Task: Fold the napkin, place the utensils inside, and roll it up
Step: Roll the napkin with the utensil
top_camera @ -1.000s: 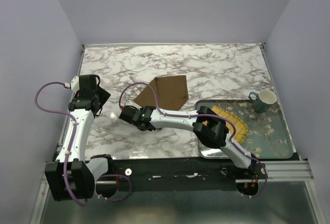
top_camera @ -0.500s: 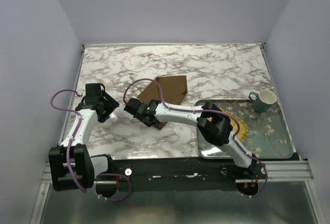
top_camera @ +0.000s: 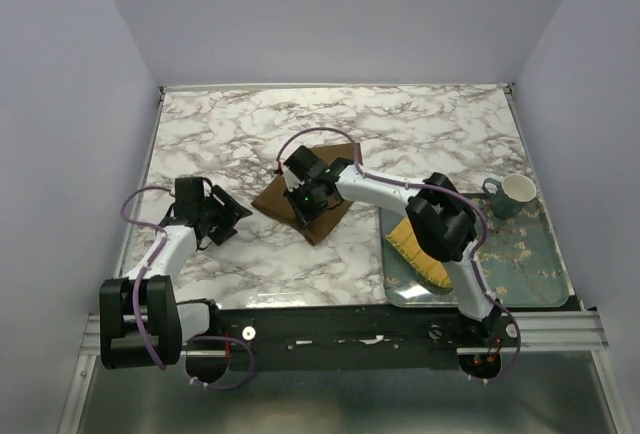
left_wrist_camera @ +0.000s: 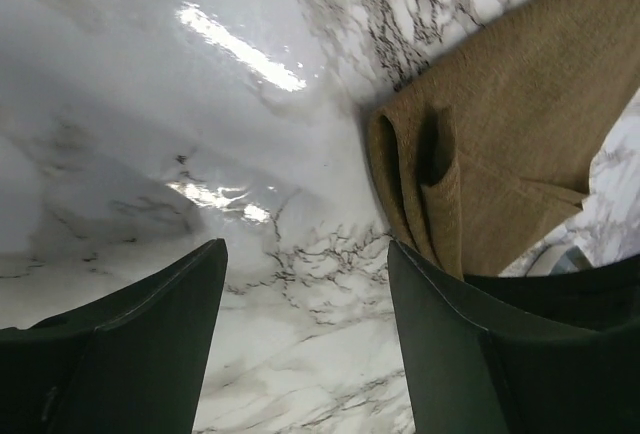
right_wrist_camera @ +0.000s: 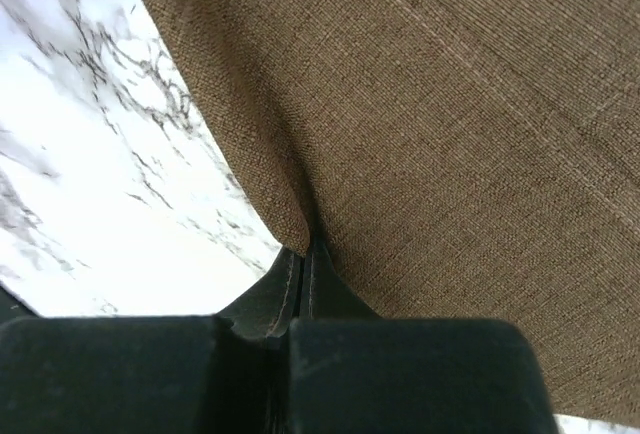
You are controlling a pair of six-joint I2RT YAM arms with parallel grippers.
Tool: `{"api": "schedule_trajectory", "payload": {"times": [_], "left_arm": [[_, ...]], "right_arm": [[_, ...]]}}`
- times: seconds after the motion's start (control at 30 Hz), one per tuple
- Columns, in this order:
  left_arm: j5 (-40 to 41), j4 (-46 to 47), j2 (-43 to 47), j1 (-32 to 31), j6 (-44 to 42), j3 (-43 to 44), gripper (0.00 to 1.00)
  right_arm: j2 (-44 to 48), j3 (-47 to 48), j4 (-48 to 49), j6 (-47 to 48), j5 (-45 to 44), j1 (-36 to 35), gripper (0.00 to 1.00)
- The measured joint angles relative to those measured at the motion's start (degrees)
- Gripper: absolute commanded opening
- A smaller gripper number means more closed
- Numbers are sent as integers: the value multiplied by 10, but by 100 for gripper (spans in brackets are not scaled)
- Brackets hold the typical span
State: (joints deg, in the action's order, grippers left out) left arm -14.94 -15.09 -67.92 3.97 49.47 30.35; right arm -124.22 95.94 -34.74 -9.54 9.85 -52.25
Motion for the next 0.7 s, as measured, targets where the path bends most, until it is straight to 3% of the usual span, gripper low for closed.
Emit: {"api": "schedule_trajectory", "payload": {"times": [0.33,0.4,0.7], "left_arm": [[-48,114,-2,-75,35,-47,83],[-54,138,-8,-87,47,-57,86],[-58,230,-72,-117,108,-55,86]], "right_arm": [[-6,-38,55,-12,226,94,1],[-11,-38,61,-12,250,102,1],[-18,-43,79,-11,293,110,1]]}}
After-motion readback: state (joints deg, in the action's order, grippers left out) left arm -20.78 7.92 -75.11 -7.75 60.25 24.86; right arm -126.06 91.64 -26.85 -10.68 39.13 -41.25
